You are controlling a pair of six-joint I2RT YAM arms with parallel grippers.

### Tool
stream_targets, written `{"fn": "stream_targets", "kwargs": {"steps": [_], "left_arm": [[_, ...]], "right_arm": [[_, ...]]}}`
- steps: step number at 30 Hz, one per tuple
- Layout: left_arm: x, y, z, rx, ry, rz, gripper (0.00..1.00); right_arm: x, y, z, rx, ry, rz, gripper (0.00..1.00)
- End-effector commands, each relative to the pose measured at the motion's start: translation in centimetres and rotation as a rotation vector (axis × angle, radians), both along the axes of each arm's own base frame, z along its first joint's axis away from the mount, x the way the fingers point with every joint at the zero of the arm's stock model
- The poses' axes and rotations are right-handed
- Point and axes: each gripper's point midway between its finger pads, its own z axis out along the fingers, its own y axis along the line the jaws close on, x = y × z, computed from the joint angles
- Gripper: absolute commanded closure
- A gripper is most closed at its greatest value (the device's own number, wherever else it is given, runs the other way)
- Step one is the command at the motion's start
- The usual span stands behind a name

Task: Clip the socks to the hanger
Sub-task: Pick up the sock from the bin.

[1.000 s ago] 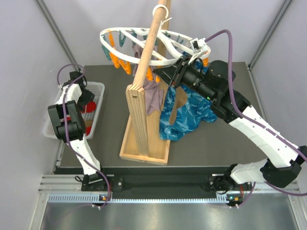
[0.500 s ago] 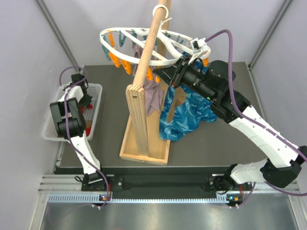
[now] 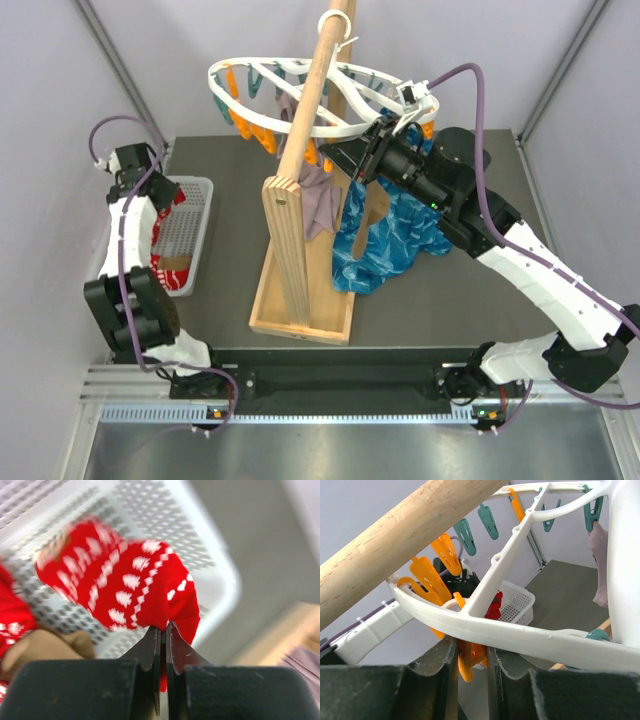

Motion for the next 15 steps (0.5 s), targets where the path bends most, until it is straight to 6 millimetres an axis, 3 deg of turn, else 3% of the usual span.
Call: {"fn": "stream_targets", "kwargs": {"steps": [1,2,3,6,7,9,13,15], "left_arm": [[0.4,-2.8,4.0,-0.08,-0.155,-0.125,1.0],[0.4,-3.6,4.6,-0.092,-0.18,-0.177,1.0],[0.3,-5.9,6.3,-0.151,-0.243,-0.291,1.0],[-0.3,-8.6,9.3,-0.182,-0.388,-0.431,1.0],[-0.9,-9.9,8.9,-0.225,-0.402,-0.482,1.0],[-1.2,-10.7,11.4,-0.207,-0.512,-0.522,1.0],[-1.7,-10.1,13.4,-0.132,-0.536,-0.516,1.0],[-1.6,-9.7,13.2,-0.1,-0.499,-0.521,1.0]], "right_arm": [[1.5,-0.7,-3.2,-0.077,0.062,-0.067,1.0],[1.5,-0.6,-3.3,-0.08,0.063,-0.067,1.0],[1.5,-0.7,-3.3,-0.081,0.062,-0.07,1.0],[1.4,-0.8,-3.2,-0.083,0.057,-0.072,1.0],[1.4,-0.8,-3.2,-0.081,0.055,-0.072,1.0],[1.4,-0.8,-3.2,-0.081,0.054,-0.069,1.0],[1.3,-0.6,-3.3,-0.082,0.058,-0.058,1.0],[1.3,-0.6,-3.3,-0.081,0.057,-0.058,1.0]]}}
